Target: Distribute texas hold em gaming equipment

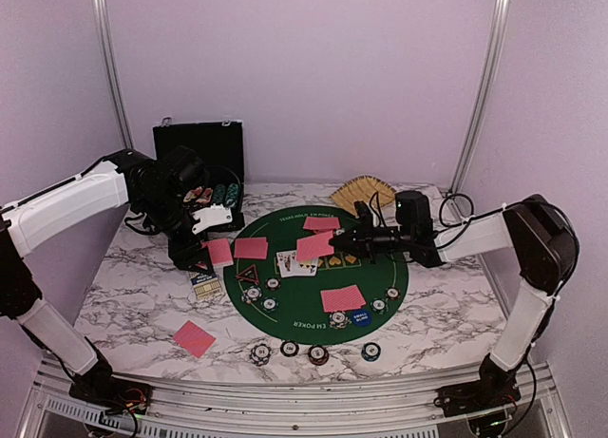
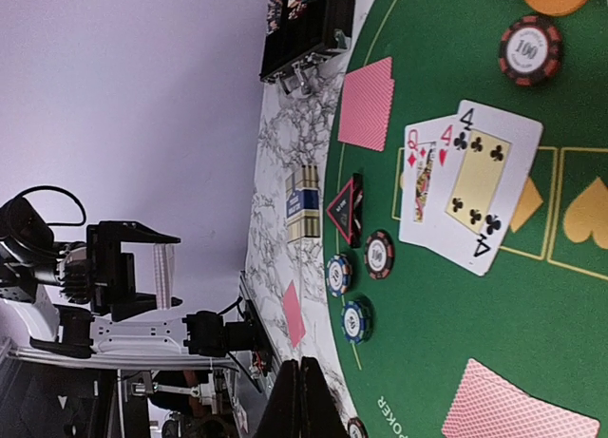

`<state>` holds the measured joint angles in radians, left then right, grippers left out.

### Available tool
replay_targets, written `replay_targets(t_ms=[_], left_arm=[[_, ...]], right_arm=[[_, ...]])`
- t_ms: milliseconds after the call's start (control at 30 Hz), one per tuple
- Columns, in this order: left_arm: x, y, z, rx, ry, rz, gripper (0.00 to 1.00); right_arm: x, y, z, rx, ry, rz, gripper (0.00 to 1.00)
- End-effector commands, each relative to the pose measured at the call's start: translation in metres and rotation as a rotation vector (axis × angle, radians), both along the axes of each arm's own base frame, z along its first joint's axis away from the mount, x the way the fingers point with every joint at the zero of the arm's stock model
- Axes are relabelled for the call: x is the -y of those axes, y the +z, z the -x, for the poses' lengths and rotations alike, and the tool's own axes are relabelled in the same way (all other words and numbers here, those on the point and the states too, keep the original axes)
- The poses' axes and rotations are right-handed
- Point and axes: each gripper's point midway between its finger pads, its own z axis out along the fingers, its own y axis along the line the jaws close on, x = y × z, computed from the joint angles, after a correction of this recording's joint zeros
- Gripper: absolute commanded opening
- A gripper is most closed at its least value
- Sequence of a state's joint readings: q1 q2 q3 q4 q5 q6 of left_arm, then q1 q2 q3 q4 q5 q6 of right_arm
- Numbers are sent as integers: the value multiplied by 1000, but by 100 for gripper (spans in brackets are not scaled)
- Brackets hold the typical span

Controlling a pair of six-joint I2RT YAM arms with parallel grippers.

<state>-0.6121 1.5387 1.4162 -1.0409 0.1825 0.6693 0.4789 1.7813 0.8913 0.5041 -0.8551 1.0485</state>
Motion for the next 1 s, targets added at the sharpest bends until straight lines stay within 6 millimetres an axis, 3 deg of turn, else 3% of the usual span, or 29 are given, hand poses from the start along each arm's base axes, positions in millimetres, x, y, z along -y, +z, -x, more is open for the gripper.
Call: replay_targets(t_ms=[0,400,700,833,967], left_arm=[[0,2,0,0,-1,7,0],[-1,3,0,2,-2,6,0],[-1,3,1,1,-9,7,0],[0,2,2,-6,-11,9,0],[0,1,3,-9,-10,9,0]], right_arm=[[18,-29,-8,1,-15,84,0],[25,-71,-49,4,-56,215,0],[37,-98,-55,6,-54,381,0],[42,-104,-53,-1,-43,437,9],[46,-105,-56,12,-41,483,26]])
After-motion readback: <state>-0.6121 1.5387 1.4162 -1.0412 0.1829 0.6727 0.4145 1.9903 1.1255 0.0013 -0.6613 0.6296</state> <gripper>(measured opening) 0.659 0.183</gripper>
